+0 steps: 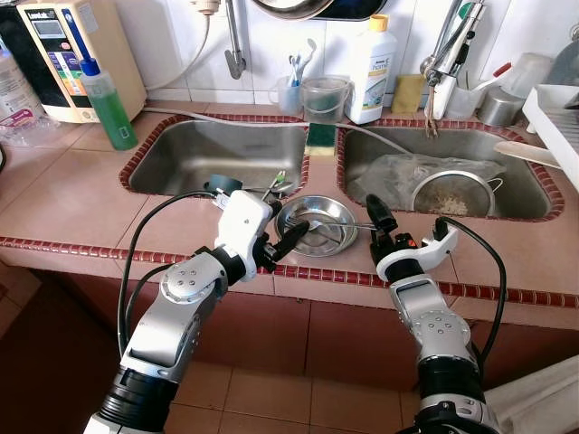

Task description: Kitchen organization

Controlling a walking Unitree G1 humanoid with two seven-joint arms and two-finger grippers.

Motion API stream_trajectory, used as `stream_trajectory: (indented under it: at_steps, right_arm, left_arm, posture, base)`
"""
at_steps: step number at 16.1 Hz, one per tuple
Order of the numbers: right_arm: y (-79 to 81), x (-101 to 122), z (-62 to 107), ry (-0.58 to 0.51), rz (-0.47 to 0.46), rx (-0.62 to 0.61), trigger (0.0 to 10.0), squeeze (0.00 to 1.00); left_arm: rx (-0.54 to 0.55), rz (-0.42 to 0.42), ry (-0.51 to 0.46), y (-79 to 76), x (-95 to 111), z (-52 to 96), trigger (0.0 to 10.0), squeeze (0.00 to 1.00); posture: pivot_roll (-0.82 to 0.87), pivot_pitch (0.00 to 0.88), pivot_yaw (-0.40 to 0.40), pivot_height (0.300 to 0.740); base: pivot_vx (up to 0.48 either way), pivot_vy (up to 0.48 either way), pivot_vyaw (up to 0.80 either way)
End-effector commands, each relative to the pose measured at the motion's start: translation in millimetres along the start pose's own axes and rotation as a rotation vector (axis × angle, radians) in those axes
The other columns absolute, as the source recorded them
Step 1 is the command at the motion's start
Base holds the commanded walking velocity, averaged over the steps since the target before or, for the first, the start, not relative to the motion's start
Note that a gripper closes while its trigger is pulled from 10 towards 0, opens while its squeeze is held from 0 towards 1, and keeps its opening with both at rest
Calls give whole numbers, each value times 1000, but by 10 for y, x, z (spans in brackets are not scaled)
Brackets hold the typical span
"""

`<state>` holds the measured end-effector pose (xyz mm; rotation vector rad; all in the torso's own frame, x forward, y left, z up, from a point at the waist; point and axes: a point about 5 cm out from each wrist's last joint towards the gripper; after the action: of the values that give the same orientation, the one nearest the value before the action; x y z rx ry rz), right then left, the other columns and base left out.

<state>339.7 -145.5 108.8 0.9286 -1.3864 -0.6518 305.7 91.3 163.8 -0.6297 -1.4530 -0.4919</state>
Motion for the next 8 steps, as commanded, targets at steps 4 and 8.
stream_trajectory:
  at_steps: [4, 8]
  right_arm:
    - [75, 13, -11, -7, 8, 50, 0, 0]
    - [111, -12, -1, 25, 140, 82, 0, 0]
  left_arm:
    - [8, -5, -8, 5, 34, 14, 10000, 0]
    - [7, -4, -7, 0, 32, 13, 10000, 0]
  posture:
    - [-161, 45, 40, 736]
    - [-165, 46, 42, 736]
  base:
    - [0, 0, 0]
    - [0, 0, 0]
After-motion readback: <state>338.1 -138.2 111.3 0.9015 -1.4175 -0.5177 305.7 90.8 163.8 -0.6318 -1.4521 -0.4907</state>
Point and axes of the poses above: a point about 5 cm out from each wrist's last joint towards the gripper, its own z axis pointing back from the gripper into the wrist, its own x axis along the axis of the wrist's last joint, y = z × x, and after that the axes turned 12 degrees about z, right-handed
